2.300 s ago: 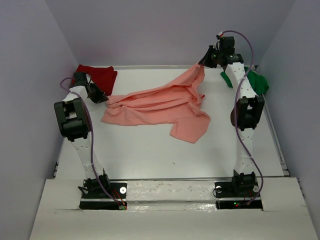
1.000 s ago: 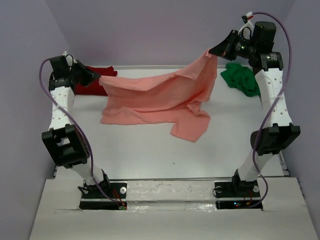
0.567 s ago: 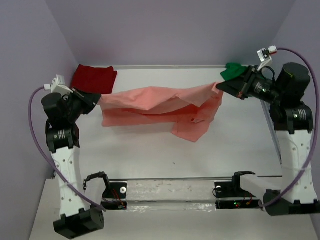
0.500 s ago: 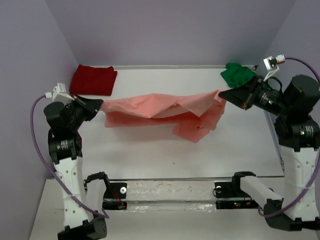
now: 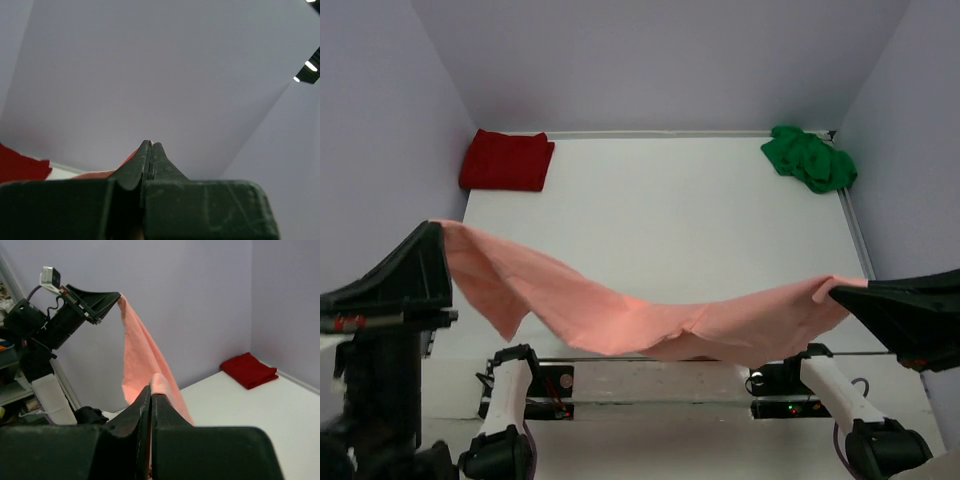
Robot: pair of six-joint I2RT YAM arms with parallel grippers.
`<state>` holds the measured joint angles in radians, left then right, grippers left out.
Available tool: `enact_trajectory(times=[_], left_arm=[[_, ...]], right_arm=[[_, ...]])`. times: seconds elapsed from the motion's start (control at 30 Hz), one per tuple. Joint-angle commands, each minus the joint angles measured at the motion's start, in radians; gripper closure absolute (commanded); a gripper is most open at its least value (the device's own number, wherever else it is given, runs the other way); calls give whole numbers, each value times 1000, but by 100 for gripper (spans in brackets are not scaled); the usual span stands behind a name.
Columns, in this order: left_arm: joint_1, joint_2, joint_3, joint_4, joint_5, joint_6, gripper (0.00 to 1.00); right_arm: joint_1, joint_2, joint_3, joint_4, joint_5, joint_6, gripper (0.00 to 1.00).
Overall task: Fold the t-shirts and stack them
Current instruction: Flatten out the tshirt
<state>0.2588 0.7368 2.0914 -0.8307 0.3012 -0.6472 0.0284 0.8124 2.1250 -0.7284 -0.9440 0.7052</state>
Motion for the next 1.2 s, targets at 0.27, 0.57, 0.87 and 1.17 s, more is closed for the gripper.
enact_trajectory(times=[0.27,0.57,0.87,1.17], left_arm=[[-254,-103,-177,-133,-543,-88,100],[-322,-149,-430,-102,-626,-166,100],[-322,-163,-865,22,-468,-207,100],[-322,-130,-1142,192,-410,-193,100]], right_arm=[[27,59,205,-112,336,-56,100],[27,-15,-57,-82,493,-99,100],[27,-105,-502,16,495,-102,100],[27,-43,-844,222,422,-96,100]])
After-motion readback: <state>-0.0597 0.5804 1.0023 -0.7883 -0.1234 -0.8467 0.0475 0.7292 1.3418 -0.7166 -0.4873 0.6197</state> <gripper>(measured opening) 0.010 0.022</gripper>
